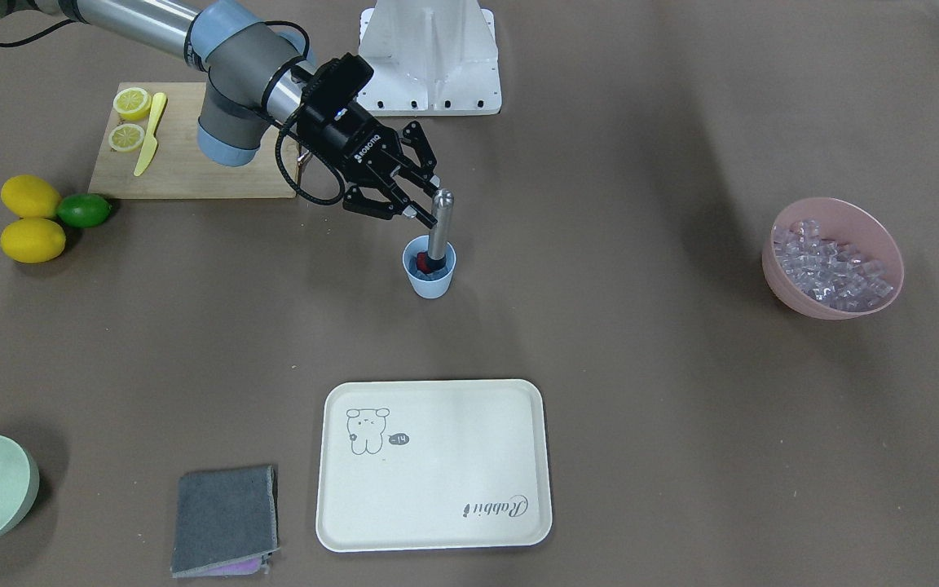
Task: Mash ice and strawberries in cup
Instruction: 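Push the muddler down into the cup repeatedly with the right gripper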
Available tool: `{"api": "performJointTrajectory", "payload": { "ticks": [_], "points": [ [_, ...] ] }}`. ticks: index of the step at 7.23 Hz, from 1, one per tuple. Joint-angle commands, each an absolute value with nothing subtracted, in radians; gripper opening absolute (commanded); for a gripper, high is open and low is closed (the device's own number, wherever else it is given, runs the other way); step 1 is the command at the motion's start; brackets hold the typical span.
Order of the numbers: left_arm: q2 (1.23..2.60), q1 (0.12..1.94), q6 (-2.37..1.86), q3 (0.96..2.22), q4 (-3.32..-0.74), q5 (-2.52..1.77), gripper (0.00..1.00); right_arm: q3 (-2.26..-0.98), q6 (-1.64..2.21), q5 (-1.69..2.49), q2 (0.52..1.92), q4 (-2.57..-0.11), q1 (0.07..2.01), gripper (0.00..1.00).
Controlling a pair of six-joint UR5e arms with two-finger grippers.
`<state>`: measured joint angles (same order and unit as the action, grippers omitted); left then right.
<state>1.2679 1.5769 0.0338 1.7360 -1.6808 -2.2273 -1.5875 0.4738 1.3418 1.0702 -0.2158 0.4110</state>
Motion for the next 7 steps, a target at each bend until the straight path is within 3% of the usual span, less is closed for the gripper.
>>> {"api": "performJointTrajectory", "payload": {
  "ticks": [1,4,6,7],
  "points": [
    [1.267,1.577,0.034,1.738,-1.681,-2.227,0.99,-1.583,0.471,1.338,1.075,-0.219,0.39,0.0],
    [1.267,1.577,0.034,1.735,-1.681,-2.227,0.99,-1.633,0.472,1.341,1.06,-0.256,0.408,0.0],
    [1.269,1.577,0.034,1.735,-1.681,-2.227,0.99,-1.828,0.485,1.345,1.06,-0.478,0.416,0.0],
    [1.269,1.577,0.034,1.735,-1.681,-2.227,0.99,-1.825,0.486,1.344,1.061,-0.477,0.416,0.0]
  ]
}}
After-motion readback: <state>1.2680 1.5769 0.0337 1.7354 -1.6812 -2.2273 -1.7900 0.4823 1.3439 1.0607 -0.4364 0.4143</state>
